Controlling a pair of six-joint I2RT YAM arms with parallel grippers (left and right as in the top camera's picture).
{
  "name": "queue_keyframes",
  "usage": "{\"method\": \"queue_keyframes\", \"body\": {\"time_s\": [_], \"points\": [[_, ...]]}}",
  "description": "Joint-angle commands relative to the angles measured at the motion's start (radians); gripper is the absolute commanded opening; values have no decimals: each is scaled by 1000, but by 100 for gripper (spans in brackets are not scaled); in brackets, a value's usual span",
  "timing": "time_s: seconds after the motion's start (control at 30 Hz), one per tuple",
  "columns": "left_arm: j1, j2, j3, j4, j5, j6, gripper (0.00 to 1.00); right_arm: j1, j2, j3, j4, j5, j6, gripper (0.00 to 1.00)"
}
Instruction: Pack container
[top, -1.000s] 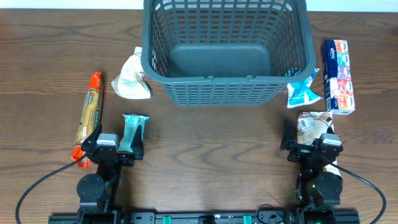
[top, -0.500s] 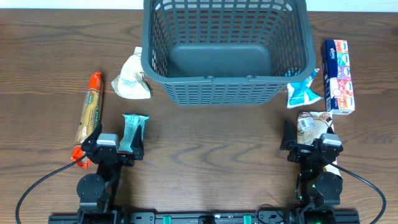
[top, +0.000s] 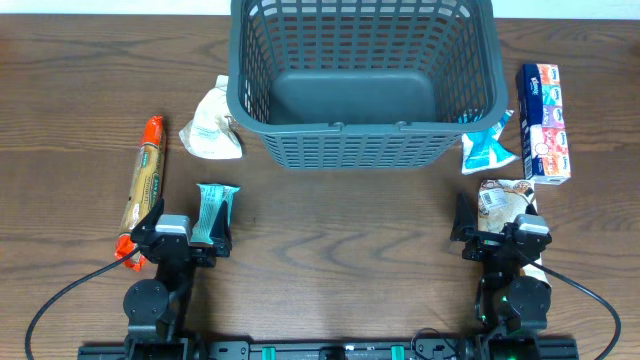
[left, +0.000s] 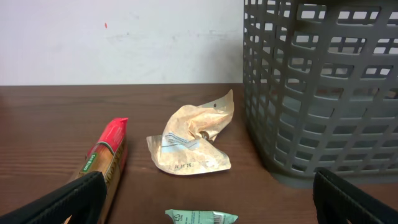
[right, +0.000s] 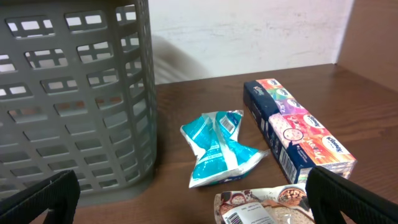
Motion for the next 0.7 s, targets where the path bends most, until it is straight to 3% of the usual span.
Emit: {"method": "queue_keyframes", "body": {"time_s": [0.0,0.47,0.67], "points": [[-3,-7,-18,-36,18,6,99,-3,-8,-7,2,-20,8,99],[-3,-7,-18,-36,17,6,99,-4,2,26,-11,-116,60,99],[-3,-7,-18,-36,-9,6,99,-44,163,233,-142,-101,-23,99]]}}
